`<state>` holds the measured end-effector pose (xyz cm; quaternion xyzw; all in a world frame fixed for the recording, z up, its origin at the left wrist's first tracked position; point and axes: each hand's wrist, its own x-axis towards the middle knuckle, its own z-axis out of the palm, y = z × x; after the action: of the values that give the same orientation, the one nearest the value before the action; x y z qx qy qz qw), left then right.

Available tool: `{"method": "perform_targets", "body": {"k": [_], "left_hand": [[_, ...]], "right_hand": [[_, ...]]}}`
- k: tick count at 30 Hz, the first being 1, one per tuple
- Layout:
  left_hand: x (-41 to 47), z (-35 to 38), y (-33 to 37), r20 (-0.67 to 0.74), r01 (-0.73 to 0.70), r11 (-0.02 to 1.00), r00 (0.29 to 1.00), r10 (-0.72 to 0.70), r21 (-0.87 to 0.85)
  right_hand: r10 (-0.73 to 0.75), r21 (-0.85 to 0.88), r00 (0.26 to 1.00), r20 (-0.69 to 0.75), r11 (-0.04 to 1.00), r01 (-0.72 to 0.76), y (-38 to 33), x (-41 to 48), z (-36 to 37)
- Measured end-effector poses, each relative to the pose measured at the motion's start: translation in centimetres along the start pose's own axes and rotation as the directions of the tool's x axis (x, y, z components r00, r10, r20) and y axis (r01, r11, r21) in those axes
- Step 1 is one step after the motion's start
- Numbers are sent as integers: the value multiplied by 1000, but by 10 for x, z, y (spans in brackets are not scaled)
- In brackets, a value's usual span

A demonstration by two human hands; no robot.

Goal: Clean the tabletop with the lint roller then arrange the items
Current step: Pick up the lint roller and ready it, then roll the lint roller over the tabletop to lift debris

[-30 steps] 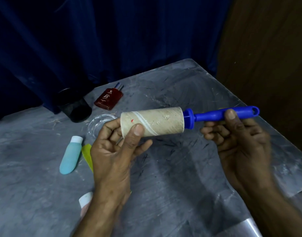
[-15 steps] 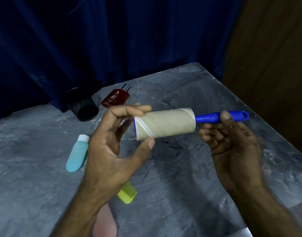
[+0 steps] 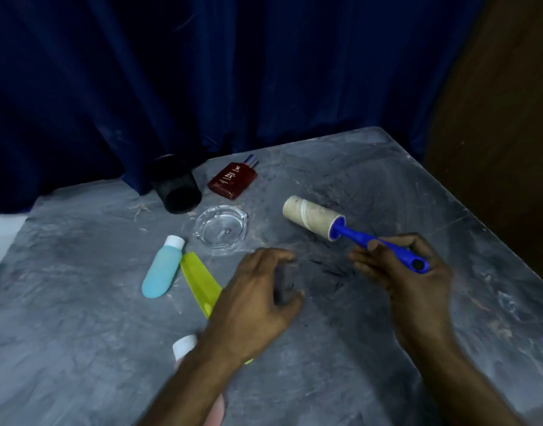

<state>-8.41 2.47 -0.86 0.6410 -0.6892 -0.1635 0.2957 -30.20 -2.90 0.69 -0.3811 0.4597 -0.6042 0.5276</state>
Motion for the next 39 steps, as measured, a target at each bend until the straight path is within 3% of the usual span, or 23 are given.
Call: {"method": "perform_targets", "body": {"k": [4,7,10,14,17,20,27,39], "left_hand": [[15,14,-3,239,3,960,968,-73,279],[23,14,-2,310,44,933,937,-162,356],[25,18,-4,301,53,915,935,-186,399],[25,26,-5,282,39,899,943,-178,436],[30,26,-5,306,35,902,934,-182,431],[37,23,-5,338,11,902,925,-173,432],[41,28,-12,326,18,899,929,-177,437],[39,31,-14,325,18,881,926,-194,473]], "right_hand": [[-92,-250,996,9,964,92,14,6,10],[-156,-492,987,38,857,155,25,3,10],[-250,-707,958,138,653,272,29,-5,11],[-179,-857,941,286,391,335,25,-11,17],[-115,-898,912,394,164,409,23,-11,20],[-75,-886,885,459,30,462,23,-7,22],[-138,-851,841,523,-36,523,26,5,25],[-79,-929,926,369,-40,367,19,29,1]]}}
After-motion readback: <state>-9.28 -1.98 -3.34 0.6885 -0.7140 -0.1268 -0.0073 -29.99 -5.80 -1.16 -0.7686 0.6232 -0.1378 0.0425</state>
